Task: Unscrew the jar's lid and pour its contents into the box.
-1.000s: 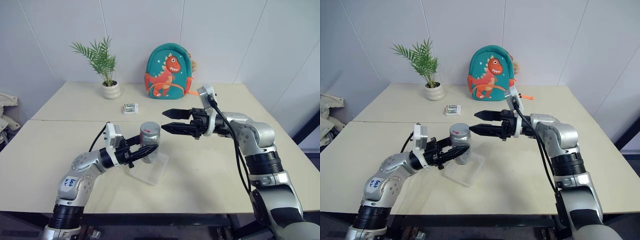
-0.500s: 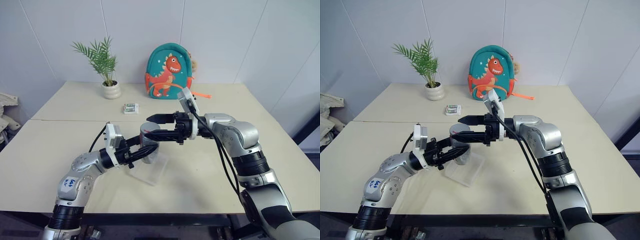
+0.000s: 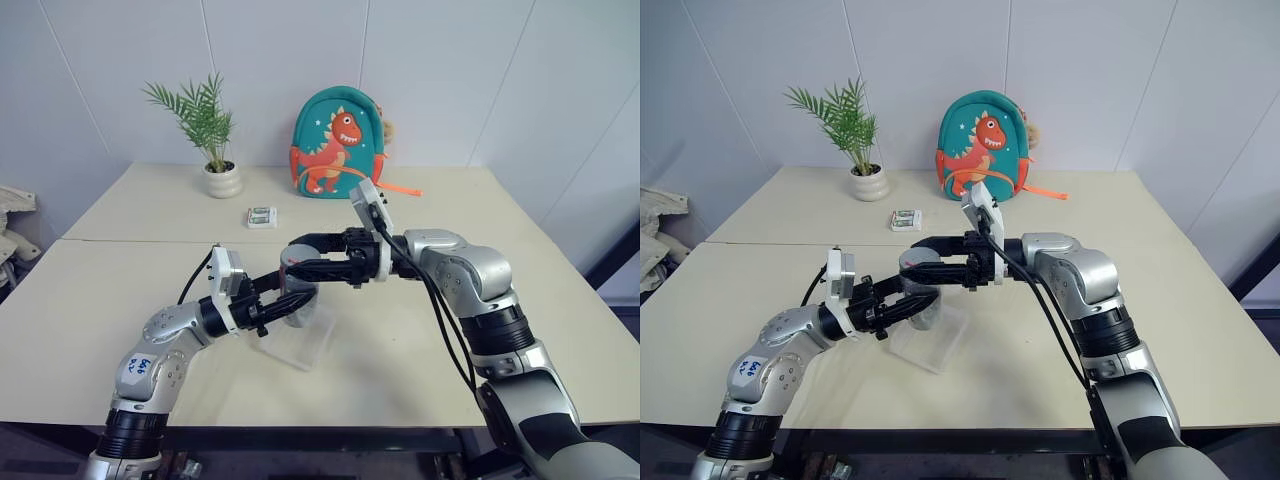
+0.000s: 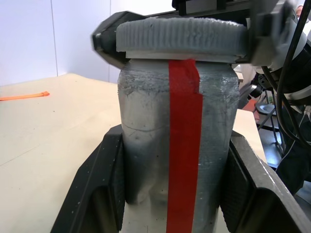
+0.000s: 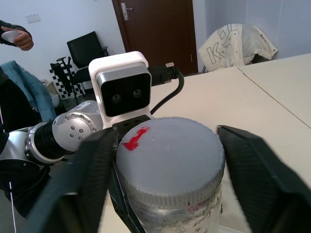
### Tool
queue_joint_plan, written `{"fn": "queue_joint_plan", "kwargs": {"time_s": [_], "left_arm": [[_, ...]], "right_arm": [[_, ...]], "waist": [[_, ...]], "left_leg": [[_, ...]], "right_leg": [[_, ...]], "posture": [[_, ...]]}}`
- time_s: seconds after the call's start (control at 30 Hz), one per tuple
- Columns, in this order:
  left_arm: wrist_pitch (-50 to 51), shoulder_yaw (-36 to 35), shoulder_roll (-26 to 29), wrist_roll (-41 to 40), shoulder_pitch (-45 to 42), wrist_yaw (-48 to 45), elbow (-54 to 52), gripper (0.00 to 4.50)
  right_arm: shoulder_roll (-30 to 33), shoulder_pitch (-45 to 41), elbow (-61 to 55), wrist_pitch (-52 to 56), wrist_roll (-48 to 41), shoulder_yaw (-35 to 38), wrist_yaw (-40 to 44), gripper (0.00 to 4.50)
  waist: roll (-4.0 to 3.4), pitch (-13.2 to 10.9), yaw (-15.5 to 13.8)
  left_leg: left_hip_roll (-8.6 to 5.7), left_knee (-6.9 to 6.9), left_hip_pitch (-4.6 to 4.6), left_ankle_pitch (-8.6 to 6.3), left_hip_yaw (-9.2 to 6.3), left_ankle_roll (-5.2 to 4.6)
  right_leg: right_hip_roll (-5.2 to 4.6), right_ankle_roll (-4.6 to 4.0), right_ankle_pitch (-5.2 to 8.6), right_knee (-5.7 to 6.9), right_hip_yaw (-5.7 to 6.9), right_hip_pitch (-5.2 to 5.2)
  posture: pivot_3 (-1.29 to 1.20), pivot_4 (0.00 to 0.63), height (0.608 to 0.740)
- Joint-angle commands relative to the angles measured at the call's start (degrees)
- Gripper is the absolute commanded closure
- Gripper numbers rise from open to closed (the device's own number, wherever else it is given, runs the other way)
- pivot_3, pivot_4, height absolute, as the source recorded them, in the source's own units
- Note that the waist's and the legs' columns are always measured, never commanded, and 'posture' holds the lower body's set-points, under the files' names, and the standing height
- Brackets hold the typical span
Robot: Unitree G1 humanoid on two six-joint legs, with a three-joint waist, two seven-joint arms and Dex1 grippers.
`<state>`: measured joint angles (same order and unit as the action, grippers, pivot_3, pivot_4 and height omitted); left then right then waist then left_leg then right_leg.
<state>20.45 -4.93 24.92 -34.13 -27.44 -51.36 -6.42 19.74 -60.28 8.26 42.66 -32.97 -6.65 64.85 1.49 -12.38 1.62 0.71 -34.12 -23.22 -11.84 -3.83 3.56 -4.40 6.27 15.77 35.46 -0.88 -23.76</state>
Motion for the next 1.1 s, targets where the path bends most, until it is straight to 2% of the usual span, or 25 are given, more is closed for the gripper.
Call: {"fn": "queue_joint_plan", "kwargs": {"time_s": [0.03,0.23,0.43,0.57,0.73,0.9,1.1], "left_arm": [[-1.1,-0.6,-0.1,-0.6,-0.1,0.0,-2.4,2.44],[-1.2,-0.7,0.0,-0.5,-0.1,0.0,-2.4,2.44],[-1.1,-0.6,0.1,-0.7,0.1,0.0,-2.4,2.44],[-0.8,-0.7,0.3,-0.8,0.3,0.0,-2.6,2.44],[2.0,-1.8,0.3,-2.8,0.0,1.2,-2.8,2.44],[5.0,-2.8,1.1,-4.5,-1.1,1.5,-2.5,2.44],[6.8,-3.9,1.4,-6.2,-3.2,0.6,-0.8,2.44]], "right_arm": [[-0.4,-0.4,-1.9,-0.8,-0.7,0.6,0.3,1.91],[-1.3,-1.0,-1.7,0.8,-2.9,2.5,-0.2,1.91],[-4.6,-4.9,0.3,7.7,-13.6,13.5,-6.4,1.91],[-2.2,-4.8,0.3,7.2,-13.9,16.9,-9.3,1.91],[5.0,2.7,1.9,-4.3,-3.5,16.9,-12.3,1.91],[10.9,11.1,12.4,-22.2,8.7,17.9,-17.5,1.91],[11.8,17.0,28.0,-44.2,19.5,16.4,-22.5,1.91]], "waist": [[0.0,0.0,0.0],[0.0,0.0,0.0],[-0.03,0.0,0.0],[-0.03,0.0,-0.1],[-0.02,0.0,-0.3],[-0.02,0.0,-0.1],[-0.02,0.0,0.4]], "left_leg": [[0.0,0.0,0.0,0.0,0.0,0.0],[0.0,0.0,0.0,0.0,0.0,0.0],[0.01,0.0,-0.02,0.0,0.0,0.0],[0.01,0.0,-0.01,-0.01,0.0,0.0],[-0.02,0.0,-0.03,-0.01,0.0,-0.02],[-0.03,0.0,-0.04,-0.02,0.04,-0.03],[0.0,0.02,0.08,-0.02,0.3,-0.03]], "right_leg": [[0.0,0.0,0.0,0.0,0.0,0.0],[0.0,0.0,0.0,0.0,0.0,0.0],[0.0,0.0,0.0,0.03,0.0,-0.02],[0.0,0.0,0.0,-0.01,0.0,0.0],[-0.01,0.0,0.0,-0.07,0.0,0.02],[-0.01,0.03,-0.01,-0.09,-0.05,0.01],[0.02,0.05,-0.02,-0.05,-0.26,-0.01]], "posture": [[0.0,0.15,0.74],[0.0,0.15,0.74],[0.0,0.15,0.74],[0.0,0.15,0.74],[0.0,0.15,0.74],[0.0,0.15,0.74],[0.0,0.15,0.74]]}}
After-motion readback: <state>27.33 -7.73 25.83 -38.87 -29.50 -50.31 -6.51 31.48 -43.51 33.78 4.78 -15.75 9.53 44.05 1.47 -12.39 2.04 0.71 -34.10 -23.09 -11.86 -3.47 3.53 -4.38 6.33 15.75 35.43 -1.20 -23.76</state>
